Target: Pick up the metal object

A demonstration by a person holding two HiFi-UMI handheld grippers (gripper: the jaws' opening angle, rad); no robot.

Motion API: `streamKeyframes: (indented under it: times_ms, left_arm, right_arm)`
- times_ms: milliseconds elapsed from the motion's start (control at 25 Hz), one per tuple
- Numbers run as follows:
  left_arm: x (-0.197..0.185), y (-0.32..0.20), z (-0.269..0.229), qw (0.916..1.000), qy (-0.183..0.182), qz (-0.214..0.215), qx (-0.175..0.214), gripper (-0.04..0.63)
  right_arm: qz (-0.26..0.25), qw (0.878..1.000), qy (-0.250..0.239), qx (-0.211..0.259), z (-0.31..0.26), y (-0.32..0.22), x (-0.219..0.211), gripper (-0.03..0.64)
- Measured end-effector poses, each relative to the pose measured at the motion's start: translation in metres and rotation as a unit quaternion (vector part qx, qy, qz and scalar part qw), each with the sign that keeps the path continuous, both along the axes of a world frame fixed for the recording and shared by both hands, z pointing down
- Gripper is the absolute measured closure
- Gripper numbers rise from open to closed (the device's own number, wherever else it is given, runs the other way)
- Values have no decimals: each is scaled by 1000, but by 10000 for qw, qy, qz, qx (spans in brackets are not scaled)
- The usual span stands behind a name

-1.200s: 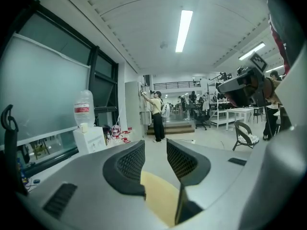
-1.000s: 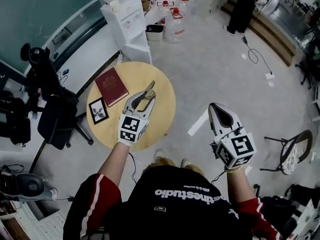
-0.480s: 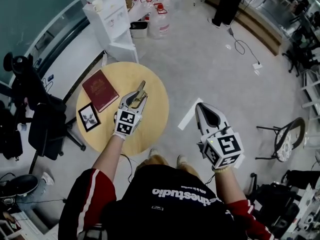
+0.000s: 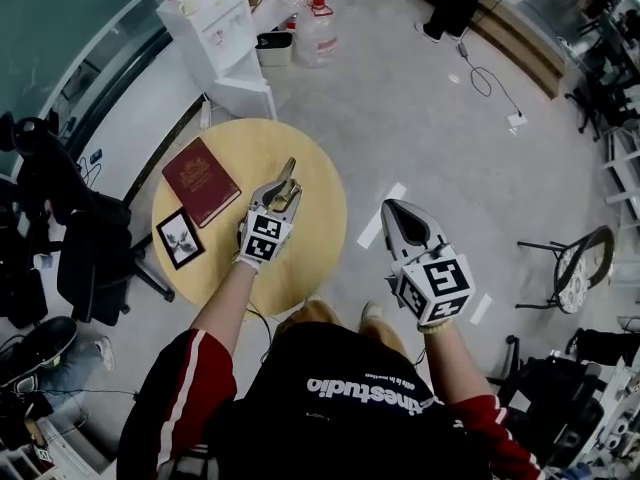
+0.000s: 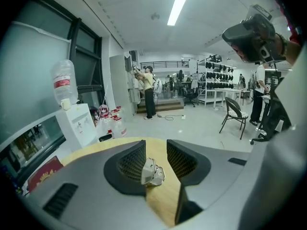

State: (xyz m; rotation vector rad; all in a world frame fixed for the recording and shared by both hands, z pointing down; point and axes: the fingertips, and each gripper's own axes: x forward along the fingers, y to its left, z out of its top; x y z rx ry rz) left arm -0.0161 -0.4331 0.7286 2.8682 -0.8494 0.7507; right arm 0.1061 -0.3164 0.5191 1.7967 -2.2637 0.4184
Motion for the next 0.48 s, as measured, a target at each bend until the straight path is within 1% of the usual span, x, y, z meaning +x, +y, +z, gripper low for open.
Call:
streamKeyframes:
  times_ms: [240, 360, 480]
  left_arm:
    - [7, -8, 35, 9996, -230, 109, -91, 440]
    - [9, -17, 56, 9993, -358, 5, -130, 437]
    - [7, -23, 80, 9981, -597, -116, -64, 437]
  right_arm:
    - [120, 9998, 55, -154, 32, -13, 8, 589]
    - [186, 9996, 62, -179, 40, -18, 11, 589]
    - [237, 9995, 81, -187, 44, -16, 14, 589]
